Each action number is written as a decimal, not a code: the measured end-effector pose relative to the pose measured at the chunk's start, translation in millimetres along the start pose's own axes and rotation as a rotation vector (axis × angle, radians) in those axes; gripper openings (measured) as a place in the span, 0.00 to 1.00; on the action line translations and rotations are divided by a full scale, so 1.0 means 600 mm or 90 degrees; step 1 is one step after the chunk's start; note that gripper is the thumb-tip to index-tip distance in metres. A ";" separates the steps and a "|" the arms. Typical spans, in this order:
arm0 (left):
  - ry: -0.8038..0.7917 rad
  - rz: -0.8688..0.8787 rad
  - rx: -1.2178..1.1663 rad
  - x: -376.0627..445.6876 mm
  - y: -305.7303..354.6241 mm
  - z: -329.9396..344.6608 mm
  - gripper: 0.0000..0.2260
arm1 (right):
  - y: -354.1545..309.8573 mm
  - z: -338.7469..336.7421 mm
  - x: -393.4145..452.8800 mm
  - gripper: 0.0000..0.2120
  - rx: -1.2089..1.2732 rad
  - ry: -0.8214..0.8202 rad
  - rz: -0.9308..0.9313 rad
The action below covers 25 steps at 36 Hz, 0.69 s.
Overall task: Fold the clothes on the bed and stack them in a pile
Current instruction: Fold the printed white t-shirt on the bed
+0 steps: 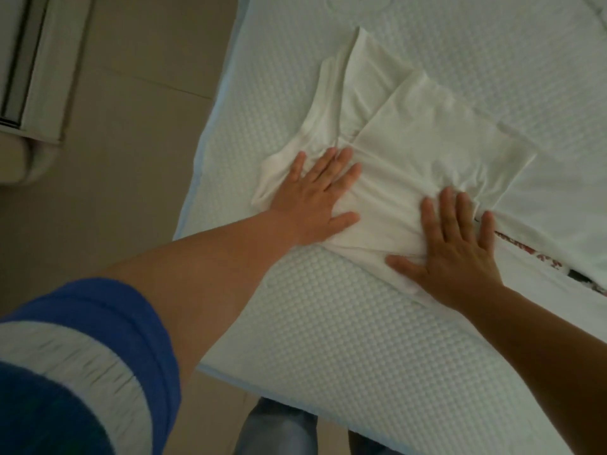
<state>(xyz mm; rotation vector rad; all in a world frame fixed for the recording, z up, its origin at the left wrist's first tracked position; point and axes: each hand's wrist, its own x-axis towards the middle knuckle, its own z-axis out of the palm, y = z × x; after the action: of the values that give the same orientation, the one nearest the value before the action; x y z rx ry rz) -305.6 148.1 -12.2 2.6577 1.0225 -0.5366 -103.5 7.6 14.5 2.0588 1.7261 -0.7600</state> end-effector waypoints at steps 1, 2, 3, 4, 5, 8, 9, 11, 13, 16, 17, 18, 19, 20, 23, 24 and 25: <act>-0.013 0.011 -0.007 -0.001 -0.001 -0.004 0.36 | 0.001 -0.002 -0.001 0.48 -0.006 -0.005 0.000; -0.025 0.020 -0.019 -0.002 -0.002 -0.012 0.36 | 0.001 -0.004 -0.004 0.50 -0.010 -0.008 0.000; -0.030 0.022 -0.045 -0.007 -0.005 -0.023 0.36 | 0.000 -0.008 -0.007 0.51 -0.007 -0.009 0.001; -0.014 0.013 -0.084 -0.016 -0.007 -0.035 0.36 | -0.002 -0.013 -0.011 0.52 -0.001 -0.006 0.001; 0.030 -0.011 -0.135 -0.030 -0.009 -0.046 0.35 | -0.005 -0.018 -0.016 0.52 0.008 0.002 0.002; 0.274 -0.180 -0.284 -0.094 -0.011 -0.062 0.24 | -0.026 -0.025 -0.044 0.53 0.014 0.027 -0.017; 0.322 -0.285 -0.332 -0.116 -0.011 -0.061 0.21 | -0.036 -0.024 -0.055 0.53 0.014 0.035 -0.030; 0.292 -0.526 -0.454 -0.146 -0.017 -0.051 0.18 | -0.056 -0.017 -0.078 0.49 0.024 0.055 -0.056; 0.165 -0.711 -0.627 -0.155 -0.026 -0.040 0.15 | -0.074 -0.007 -0.094 0.37 0.047 0.099 -0.085; 0.110 -0.788 -0.934 -0.148 -0.040 -0.040 0.17 | -0.088 0.009 -0.100 0.21 0.049 0.121 -0.076; 0.118 -0.786 -0.999 -0.142 -0.044 -0.039 0.15 | -0.090 0.012 -0.098 0.17 0.053 0.099 -0.059; 0.121 -0.772 -1.040 -0.136 -0.048 -0.039 0.13 | -0.090 0.014 -0.095 0.15 0.061 0.077 -0.041; 0.123 -0.757 -1.067 -0.129 -0.051 -0.039 0.10 | -0.089 0.015 -0.091 0.14 0.072 0.068 -0.027; 0.127 -0.744 -1.088 -0.124 -0.055 -0.038 0.08 | -0.089 0.015 -0.089 0.12 0.081 0.074 -0.017; 0.149 -0.720 -1.093 -0.116 -0.073 -0.033 0.06 | -0.090 0.012 -0.086 0.07 0.089 0.113 -0.014; 0.151 -0.713 -1.076 -0.115 -0.080 -0.030 0.07 | -0.090 0.012 -0.087 0.07 0.088 0.121 -0.020; 0.150 -0.706 -1.054 -0.115 -0.087 -0.028 0.07 | -0.091 0.011 -0.088 0.07 0.088 0.126 -0.026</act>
<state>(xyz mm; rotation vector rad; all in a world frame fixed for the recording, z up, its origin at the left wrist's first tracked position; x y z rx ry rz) -384.4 150.7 27.4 0.6078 1.7594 0.4179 -164.2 -27.3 45.1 2.2637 1.8735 -0.7278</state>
